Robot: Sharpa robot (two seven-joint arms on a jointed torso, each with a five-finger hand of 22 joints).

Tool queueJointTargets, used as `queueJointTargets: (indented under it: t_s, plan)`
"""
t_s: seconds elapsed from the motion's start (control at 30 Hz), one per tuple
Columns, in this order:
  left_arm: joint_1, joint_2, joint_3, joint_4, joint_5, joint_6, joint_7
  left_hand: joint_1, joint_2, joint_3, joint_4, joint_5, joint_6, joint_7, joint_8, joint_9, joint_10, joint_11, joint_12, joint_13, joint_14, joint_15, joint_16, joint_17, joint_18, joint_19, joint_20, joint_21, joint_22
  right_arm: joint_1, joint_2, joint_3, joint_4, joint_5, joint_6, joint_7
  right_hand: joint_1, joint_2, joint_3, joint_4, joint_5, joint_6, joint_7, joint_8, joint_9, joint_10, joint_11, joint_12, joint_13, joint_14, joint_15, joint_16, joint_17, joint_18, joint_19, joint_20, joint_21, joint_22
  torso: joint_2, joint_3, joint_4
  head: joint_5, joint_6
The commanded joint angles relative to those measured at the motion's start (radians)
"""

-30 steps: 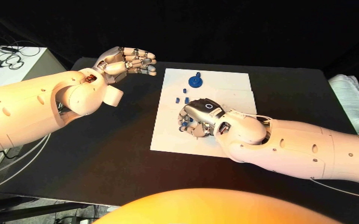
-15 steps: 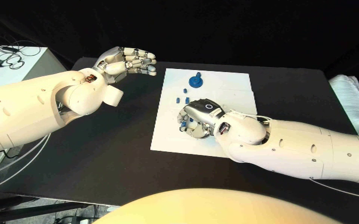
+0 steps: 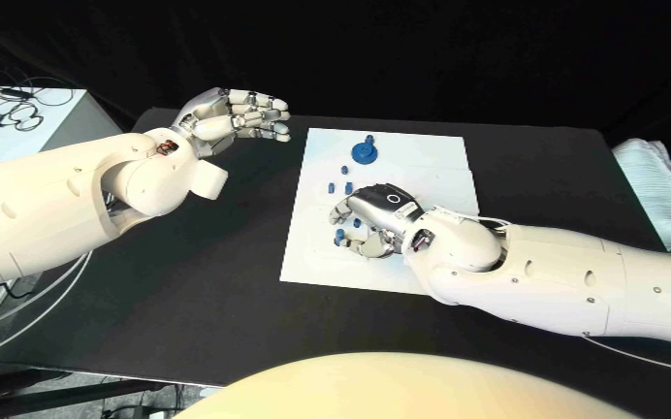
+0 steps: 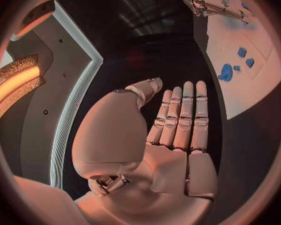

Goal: Assemble the parts on the task board

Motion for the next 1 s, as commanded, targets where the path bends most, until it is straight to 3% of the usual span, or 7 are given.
queueJointTargets:
  t_s: [0.03,0.1,0.27,0.57,0.77,0.83,1.0]
  plan:
    - [0.0,0.001,0.001,0.001,0.003,0.013,0.005,0.0,0.007,-0.005,-0.001,0.005,0.002,0.002,-0.003,-0.001,0.001,0.0,-0.004,0.001,0.001,0.007,-0.004,0.002,0.003,0.006,0.002,-0.004,-0.001,-0.001,-0.01,0.0,0.012,0.016,-0.053,0.025,0.041,0.025,-0.126,0.024,0.008,-0.022,-0.002,-0.017,-0.011,-0.053,0.01,0.015,-0.012,-0.008,0.012,-0.008,-0.013,0.012,-0.008,0.011,-0.056,0.087,0.0,-0.0004,-0.0007,-0.002,0.0]
    - [0.0,0.001,0.001,0.0,0.003,0.014,0.005,0.0,0.007,-0.005,-0.001,0.005,0.002,0.002,-0.003,-0.001,0.001,0.0,-0.004,0.001,0.001,0.007,-0.004,0.002,0.003,0.006,0.002,-0.004,-0.001,0.0,-0.019,0.001,0.021,0.025,-0.061,0.028,0.119,0.049,-0.259,0.087,0.012,-0.024,-0.003,-0.027,-0.022,-0.084,0.016,0.055,-0.019,-0.011,0.017,-0.007,-0.019,0.017,-0.007,0.013,-0.079,0.076,0.0,-0.0006,-0.0009,-0.003,0.0]
    - [0.0,0.001,0.001,0.0,0.003,0.014,0.005,0.0,0.007,-0.005,-0.001,0.005,0.002,0.002,-0.003,-0.001,0.001,0.0,-0.004,0.001,0.001,0.007,-0.004,0.002,0.003,0.006,0.002,-0.004,-0.001,0.007,-0.056,0.004,0.058,0.061,-0.08,0.036,0.17,0.045,-0.318,0.181,0.019,-0.027,-0.001,-0.035,-0.032,-0.107,0.013,0.095,-0.022,-0.011,0.015,-0.005,-0.02,0.016,-0.005,0.016,-0.089,0.069,-0.001,-0.0004,-0.0011,-0.009,0.0]
    - [0.0,0.002,0.0,-0.001,0.003,0.013,0.006,0.0,0.007,-0.006,-0.001,0.005,0.002,0.002,-0.004,-0.001,0.0,0.001,-0.004,0.001,0.001,0.007,-0.005,0.003,0.003,0.007,0.002,-0.005,-0.002,0.076,-0.197,0.011,0.137,0.4,-0.114,0.033,0.167,0.083,-0.23,0.215,0.047,0.027,0.007,-0.019,-0.039,0.117,-0.024,0.184,-0.011,0.022,-0.016,0.029,0.04,0.0,0.03,-0.009,0.042,0.099,-0.005,-0.001,-0.0049,-0.028,0.0]
    - [-0.003,-0.002,0.0,0.0,0.003,0.011,0.007,0.0,0.007,-0.006,-0.001,0.005,0.002,0.002,-0.004,-0.001,0.0,0.001,-0.004,0.001,0.001,0.007,-0.005,0.003,0.003,0.007,0.002,-0.005,-0.002,0.107,-0.325,0.012,0.178,0.606,-0.082,0.007,0.077,0.048,-0.205,0.212,0.021,0.056,-0.017,0.0,-0.037,0.308,-0.063,0.283,0.085,0.049,-0.046,0.087,0.144,-0.022,0.056,-0.035,0.205,0.147,-0.009,0.0002,-0.015,-0.058,0.0]
    - [-0.004,-0.003,-0.001,0.001,0.003,0.011,0.008,0.0,0.007,-0.006,0.0,0.005,0.003,0.002,-0.003,-0.002,0.001,0.0,-0.004,0.001,0.002,0.007,-0.006,0.004,0.003,0.008,0.002,-0.006,-0.003,0.111,-0.358,0.012,0.184,0.631,-0.065,-0.006,0.031,0.051,-0.214,0.209,0.041,0.091,-0.038,0.032,-0.02,0.33,-0.084,0.381,0.183,0.048,-0.062,0.084,0.133,-0.027,0.06,-0.049,0.243,0.16,-0.01,0.0011,-0.0171,-0.063,0.0]
    - [-0.015,-0.007,-0.001,0.015,0.004,0.014,0.012,-0.001,0.007,-0.007,0.0,0.005,0.003,0.001,-0.003,-0.002,0.001,0.0,-0.004,0.001,0.002,0.007,-0.006,0.004,0.003,0.008,0.003,-0.006,-0.003,0.115,-0.432,0.01,0.195,0.628,-0.019,-0.051,-0.025,0.05,-0.206,0.21,0.065,0.046,-0.039,0.077,0.038,0.363,-0.083,1.059,0.998,0.075,-0.062,0.161,0.28,-0.051,0.075,-0.054,0.402,0.197,-0.016,0.0031,-0.0202,-0.093,0.0]
